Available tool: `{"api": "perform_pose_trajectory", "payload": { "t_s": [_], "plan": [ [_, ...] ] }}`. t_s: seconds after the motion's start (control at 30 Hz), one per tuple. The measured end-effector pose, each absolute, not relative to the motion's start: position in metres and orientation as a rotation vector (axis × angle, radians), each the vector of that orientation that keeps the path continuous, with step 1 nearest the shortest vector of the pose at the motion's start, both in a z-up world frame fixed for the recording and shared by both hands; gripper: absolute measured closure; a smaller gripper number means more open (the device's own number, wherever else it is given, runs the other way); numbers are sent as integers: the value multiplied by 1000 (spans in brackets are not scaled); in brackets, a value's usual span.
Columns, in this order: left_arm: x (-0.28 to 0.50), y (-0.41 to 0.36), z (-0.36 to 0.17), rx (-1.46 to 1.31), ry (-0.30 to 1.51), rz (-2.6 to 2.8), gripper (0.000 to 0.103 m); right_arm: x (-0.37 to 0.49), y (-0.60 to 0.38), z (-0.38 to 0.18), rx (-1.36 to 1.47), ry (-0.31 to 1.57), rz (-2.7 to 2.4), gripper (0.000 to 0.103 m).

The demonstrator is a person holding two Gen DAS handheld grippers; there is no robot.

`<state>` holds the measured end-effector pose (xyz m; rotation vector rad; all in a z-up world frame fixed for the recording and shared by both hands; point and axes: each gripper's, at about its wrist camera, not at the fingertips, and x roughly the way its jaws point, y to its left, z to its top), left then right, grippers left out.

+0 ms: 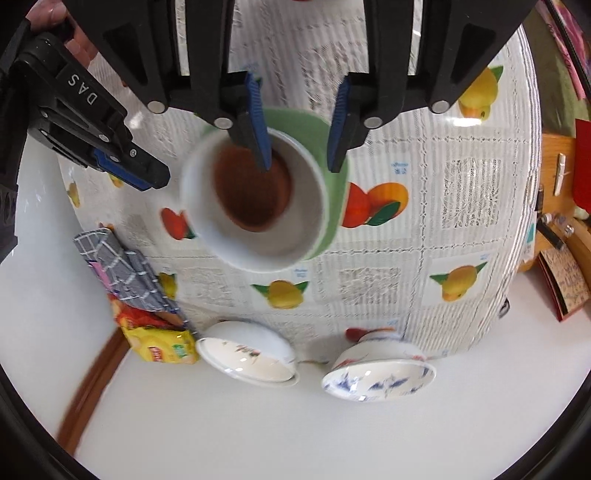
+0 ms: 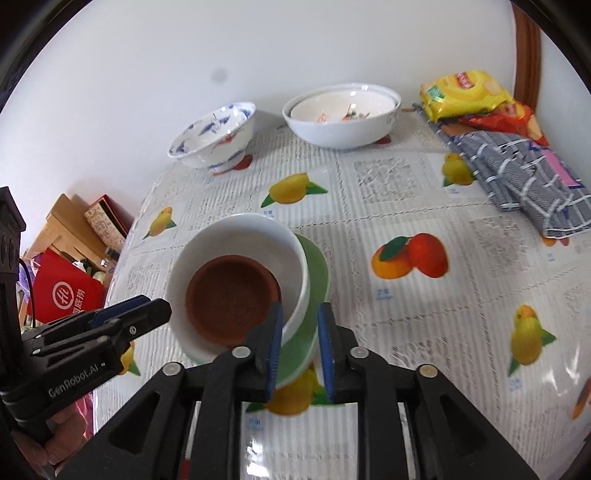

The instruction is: Organize plates and bowls

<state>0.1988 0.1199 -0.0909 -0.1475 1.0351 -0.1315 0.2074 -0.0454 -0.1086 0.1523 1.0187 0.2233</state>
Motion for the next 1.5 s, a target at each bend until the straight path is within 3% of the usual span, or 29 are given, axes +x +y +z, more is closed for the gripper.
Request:
{"api": "perform_pose_trajectory", "payload": {
  "t_s": [0.07, 0.13, 0.23, 0.47, 0.6, 0.67, 0.73, 0.83, 1.03, 1.5],
  "plan": [
    [187, 110, -82, -138, 1008, -142, 64, 193, -52, -97, 137, 993, 212, 77],
    [174, 99, -72, -129, 977, -145, 59, 178, -59, -85, 110, 972, 186, 65],
    [154, 82, -55, -105, 916, -134, 52, 155, -73, -64, 87, 925, 150, 56],
    [115, 46, -24, -59, 815, -87, 32, 112, -106, -31, 25, 885, 24, 54],
    [93, 27, -12, -32, 767, -67, 29, 89, -122, -20, 34, 865, 10, 54],
    [80, 18, -7, -11, 736, -55, 21, 76, -131, -16, 51, 847, 12, 52],
    [69, 11, -4, -6, 717, -50, 16, 63, -138, -12, 51, 834, 5, 35],
    [57, 7, -3, -31, 726, -51, 8, 43, -146, -7, 33, 800, -18, 23],
    [37, -3, -1, -12, 712, -20, 8, 17, -161, 0, 20, 781, -59, 13],
    [16, -4, 12, 6, 670, 6, 8, -8, -169, 10, 20, 740, -73, 12]
  ]
}}
